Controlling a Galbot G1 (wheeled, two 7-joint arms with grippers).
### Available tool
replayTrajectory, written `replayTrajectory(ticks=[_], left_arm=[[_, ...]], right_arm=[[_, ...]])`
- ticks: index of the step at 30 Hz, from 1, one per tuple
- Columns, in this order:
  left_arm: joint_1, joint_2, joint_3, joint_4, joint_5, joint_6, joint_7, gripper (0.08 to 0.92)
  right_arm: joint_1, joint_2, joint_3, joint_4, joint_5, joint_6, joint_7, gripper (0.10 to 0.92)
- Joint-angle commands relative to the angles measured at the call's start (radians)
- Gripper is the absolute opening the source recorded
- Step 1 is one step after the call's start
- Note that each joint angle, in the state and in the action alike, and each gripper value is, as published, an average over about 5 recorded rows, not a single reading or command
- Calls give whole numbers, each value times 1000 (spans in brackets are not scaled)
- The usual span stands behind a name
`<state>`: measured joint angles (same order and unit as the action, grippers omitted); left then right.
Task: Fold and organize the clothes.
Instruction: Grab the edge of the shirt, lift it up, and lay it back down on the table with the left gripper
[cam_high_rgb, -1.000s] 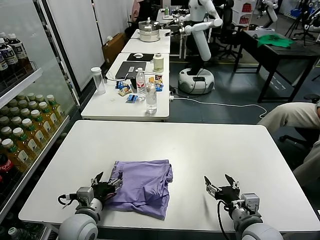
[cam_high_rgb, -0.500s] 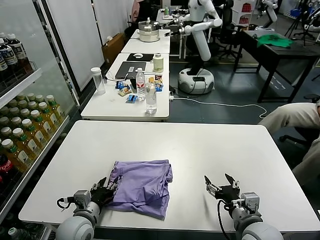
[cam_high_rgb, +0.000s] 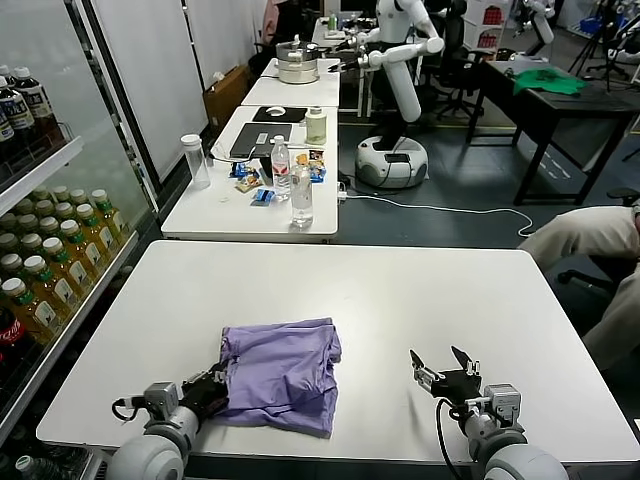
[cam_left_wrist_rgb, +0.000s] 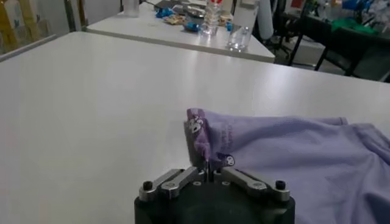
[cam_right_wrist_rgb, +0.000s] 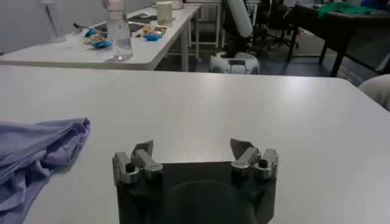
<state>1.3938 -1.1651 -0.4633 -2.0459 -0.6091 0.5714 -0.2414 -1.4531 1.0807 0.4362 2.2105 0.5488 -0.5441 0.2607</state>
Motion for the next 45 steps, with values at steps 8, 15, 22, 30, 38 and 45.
replayTrajectory(ticks=[8, 15, 22, 30, 38, 45], left_arm=[[50, 287, -614, -40, -110, 12, 83, 90], [28, 269, -443, -107, -102, 13, 87, 90], [10, 42, 65, -328, 49, 13, 108, 90], [-43, -190, 345, -271, 179, 11, 149, 90], [-123, -309, 451, -126, 258, -54, 56, 161], [-85, -86, 183, -309, 287, -122, 105, 341]], right_arm=[[12, 2, 7, 0, 9, 10, -9, 823], [16, 11, 5, -12, 10, 23, -16, 823], [0, -2, 18, -2, 10, 23, -16, 823], [-11, -7, 23, -2, 11, 23, -16, 823], [-10, -27, 34, 12, 19, 20, -14, 823], [24, -29, 14, 1, 31, 20, -14, 823]])
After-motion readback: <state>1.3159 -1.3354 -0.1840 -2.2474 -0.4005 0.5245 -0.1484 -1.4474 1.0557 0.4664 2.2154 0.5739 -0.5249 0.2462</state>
